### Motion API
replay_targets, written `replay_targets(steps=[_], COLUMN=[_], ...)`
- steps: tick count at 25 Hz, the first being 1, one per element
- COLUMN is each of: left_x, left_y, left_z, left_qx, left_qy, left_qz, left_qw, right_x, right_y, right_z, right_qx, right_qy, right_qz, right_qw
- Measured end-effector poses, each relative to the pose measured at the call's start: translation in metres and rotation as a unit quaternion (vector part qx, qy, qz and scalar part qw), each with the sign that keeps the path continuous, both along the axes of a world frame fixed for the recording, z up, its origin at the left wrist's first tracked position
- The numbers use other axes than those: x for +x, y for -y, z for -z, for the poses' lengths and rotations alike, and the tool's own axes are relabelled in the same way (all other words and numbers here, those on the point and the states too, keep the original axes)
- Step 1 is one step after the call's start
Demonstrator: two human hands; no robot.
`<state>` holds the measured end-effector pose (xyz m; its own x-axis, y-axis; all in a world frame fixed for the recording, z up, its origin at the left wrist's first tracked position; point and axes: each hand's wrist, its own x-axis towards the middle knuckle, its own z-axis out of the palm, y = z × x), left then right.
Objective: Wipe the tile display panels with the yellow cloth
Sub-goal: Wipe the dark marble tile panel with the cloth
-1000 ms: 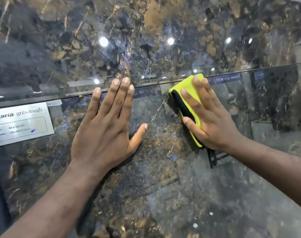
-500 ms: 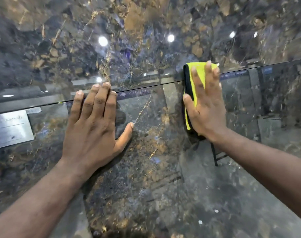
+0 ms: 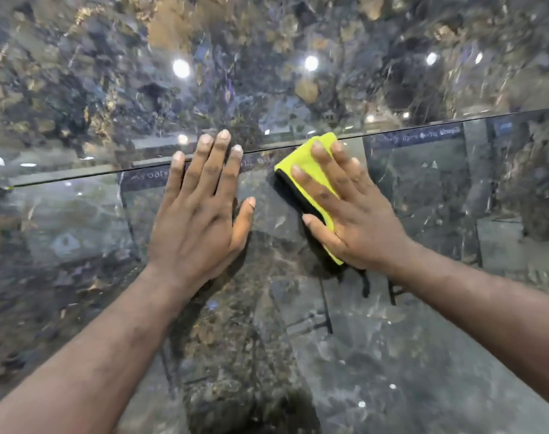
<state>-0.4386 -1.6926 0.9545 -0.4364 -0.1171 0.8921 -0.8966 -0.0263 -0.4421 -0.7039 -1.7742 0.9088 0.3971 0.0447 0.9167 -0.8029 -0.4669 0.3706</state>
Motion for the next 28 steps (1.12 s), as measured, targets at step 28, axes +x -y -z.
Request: replay_targets(steps=[28], left_x=[-0.011], left_y=[0.005], left_z=[0.013], left_qx=[0.018], left_qy=[-0.019], left_qz=[-0.029], left_qw=[0.999], right_x=[-0.099], right_y=[0.042], right_z=[0.000], right_qx=[0.044], right_qy=[0.109], right_qz=[-0.012], right_qw=[0.993])
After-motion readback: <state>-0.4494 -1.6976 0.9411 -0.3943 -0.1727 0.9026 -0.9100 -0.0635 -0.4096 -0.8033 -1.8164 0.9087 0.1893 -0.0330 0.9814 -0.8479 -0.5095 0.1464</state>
